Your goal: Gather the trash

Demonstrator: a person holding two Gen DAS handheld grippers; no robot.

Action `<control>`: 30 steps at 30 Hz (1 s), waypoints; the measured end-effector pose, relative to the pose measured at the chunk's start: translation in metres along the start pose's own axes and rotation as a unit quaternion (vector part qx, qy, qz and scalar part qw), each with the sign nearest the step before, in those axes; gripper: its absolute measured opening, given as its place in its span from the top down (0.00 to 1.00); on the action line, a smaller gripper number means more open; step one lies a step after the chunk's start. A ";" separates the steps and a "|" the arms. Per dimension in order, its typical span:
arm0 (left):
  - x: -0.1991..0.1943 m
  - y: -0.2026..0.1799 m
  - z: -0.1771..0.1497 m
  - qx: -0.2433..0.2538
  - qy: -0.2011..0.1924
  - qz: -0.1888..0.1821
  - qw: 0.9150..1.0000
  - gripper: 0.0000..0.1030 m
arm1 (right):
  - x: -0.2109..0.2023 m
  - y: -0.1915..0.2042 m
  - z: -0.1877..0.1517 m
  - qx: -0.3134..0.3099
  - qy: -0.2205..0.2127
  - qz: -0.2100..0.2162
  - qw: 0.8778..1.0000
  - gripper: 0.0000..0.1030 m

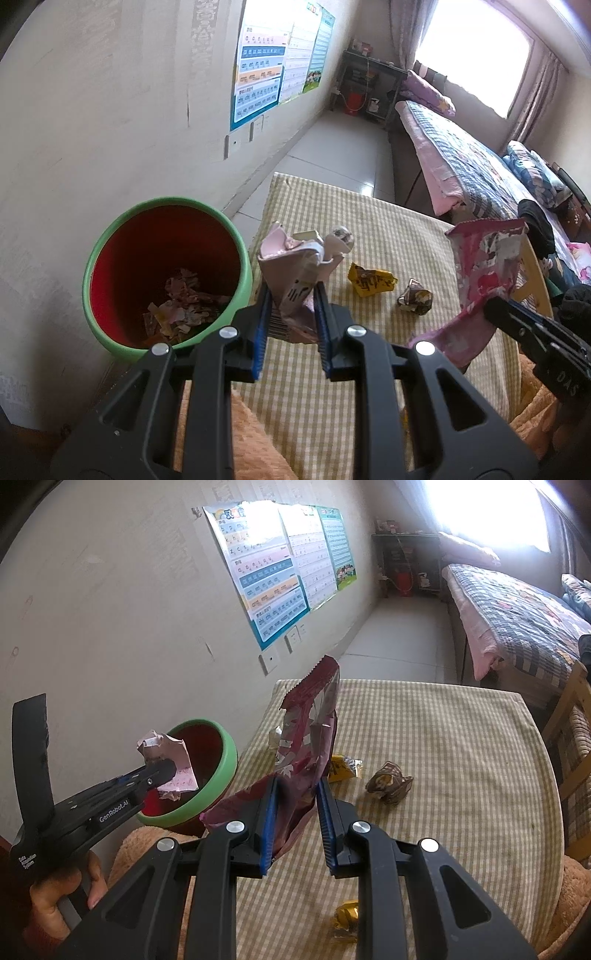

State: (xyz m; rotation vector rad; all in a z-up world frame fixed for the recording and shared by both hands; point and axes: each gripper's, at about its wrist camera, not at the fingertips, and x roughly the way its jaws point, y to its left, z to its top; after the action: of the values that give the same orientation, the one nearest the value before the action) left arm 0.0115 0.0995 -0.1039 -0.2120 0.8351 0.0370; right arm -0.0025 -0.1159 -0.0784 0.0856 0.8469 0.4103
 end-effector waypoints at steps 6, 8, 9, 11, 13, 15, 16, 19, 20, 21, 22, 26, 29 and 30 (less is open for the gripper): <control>0.002 0.007 0.000 -0.007 0.002 0.005 1.000 0.79 | 0.005 0.008 0.000 -0.007 0.006 0.005 1.000 0.79; 0.003 0.008 0.000 -0.008 0.003 0.005 1.000 0.79 | 0.006 0.011 0.000 -0.009 0.008 0.007 1.000 0.79; 0.003 0.009 0.001 -0.009 0.003 0.005 1.000 0.79 | 0.006 0.011 0.000 -0.010 0.008 0.008 1.000 0.79; 0.003 0.010 0.000 -0.011 0.003 0.005 1.000 0.79 | 0.007 0.013 0.000 -0.012 0.009 0.010 1.000 0.79; 0.004 0.011 0.001 -0.012 0.002 0.006 1.000 0.79 | 0.008 0.014 0.001 -0.015 0.010 0.011 1.000 0.79; 0.004 0.013 0.001 -0.015 0.001 0.006 1.000 0.79 | 0.010 0.017 0.001 -0.018 0.011 0.011 1.000 0.79; 0.003 0.014 0.002 -0.016 0.001 0.007 1.000 0.79 | 0.010 0.018 0.002 -0.019 0.011 0.012 1.000 0.79; 0.002 0.022 0.002 -0.022 -0.001 0.009 1.000 0.79 | 0.013 0.021 0.002 -0.025 0.013 0.011 1.000 0.79; 0.001 0.023 0.001 -0.024 -0.001 0.010 1.000 0.79 | 0.014 0.022 0.002 -0.026 0.014 0.012 0.999 0.79; 0.000 0.027 0.001 -0.027 -0.001 0.011 1.000 0.79 | 0.015 0.023 0.002 -0.027 0.015 0.012 0.999 0.79; 0.001 0.029 0.001 -0.030 -0.001 0.013 0.999 0.79 | 0.016 0.025 0.002 -0.029 0.016 0.012 0.999 0.79; 0.000 0.043 0.000 -0.044 -0.002 0.021 0.999 0.79 | 0.022 0.032 0.004 -0.037 0.020 0.015 0.999 0.79; -0.001 0.053 0.001 -0.052 -0.004 0.028 0.998 0.79 | 0.026 0.039 0.005 -0.045 0.023 0.019 0.999 0.79; -0.001 0.056 0.000 -0.054 -0.005 0.031 0.998 0.79 | 0.027 0.041 0.006 -0.047 0.023 0.020 0.998 0.79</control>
State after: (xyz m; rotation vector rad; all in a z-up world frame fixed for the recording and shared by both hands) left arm 0.0044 0.1542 -0.1123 -0.2877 0.8303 0.1408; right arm 0.0048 -0.0675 -0.0842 0.0057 0.8717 0.4903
